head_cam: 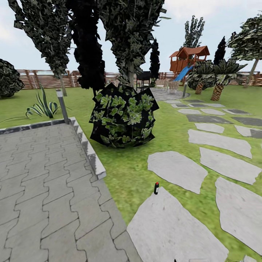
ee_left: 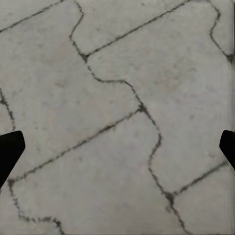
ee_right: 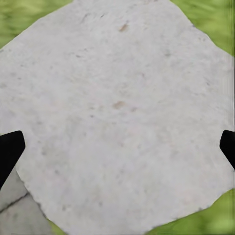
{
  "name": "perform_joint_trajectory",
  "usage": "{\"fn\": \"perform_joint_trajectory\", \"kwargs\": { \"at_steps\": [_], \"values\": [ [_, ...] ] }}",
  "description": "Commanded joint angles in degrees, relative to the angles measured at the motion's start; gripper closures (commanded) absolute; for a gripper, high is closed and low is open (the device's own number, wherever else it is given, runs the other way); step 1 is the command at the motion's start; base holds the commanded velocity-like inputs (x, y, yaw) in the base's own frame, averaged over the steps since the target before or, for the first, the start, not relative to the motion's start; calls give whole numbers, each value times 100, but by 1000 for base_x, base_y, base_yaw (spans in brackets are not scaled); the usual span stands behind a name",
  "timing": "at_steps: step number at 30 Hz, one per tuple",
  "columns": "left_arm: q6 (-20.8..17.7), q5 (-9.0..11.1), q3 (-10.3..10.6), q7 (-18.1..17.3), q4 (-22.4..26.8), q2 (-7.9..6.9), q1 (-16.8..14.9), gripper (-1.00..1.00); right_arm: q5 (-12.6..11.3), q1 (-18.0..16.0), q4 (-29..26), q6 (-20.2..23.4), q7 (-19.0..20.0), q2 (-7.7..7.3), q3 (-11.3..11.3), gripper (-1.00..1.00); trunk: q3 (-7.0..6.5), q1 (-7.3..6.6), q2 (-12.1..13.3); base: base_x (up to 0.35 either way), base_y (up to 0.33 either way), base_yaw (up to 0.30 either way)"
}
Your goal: In the garden, pick up the pesticide atomizer on the floor and spray pesticide onto both trees until each tree trunk is fully covered.
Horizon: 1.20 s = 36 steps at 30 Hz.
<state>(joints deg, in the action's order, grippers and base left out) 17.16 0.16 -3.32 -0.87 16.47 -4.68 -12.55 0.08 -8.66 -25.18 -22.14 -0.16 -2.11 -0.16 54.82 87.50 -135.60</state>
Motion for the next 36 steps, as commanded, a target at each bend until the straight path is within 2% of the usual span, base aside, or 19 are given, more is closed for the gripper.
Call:
{"fn": "perform_joint_trajectory", "kwargs": {
  "at_steps": [1,28,36],
  "values": [
    [17,1,-21,-9,-4,2,-2,-100,1,-4,5,-18,-2,0,-1,-100,1,0,-2,128,230,-239],
    [15,1,-27,-9,-4,1,-2,-100,1,-4,5,-12,-2,0,-1,-100,-94,0,-2,175,273,-239],
    [16,1,-20,-9,-4,2,-2,-100,1,-4,5,-16,-2,0,-1,-100,-123,0,-2,194,107,-239]
  ]
}}
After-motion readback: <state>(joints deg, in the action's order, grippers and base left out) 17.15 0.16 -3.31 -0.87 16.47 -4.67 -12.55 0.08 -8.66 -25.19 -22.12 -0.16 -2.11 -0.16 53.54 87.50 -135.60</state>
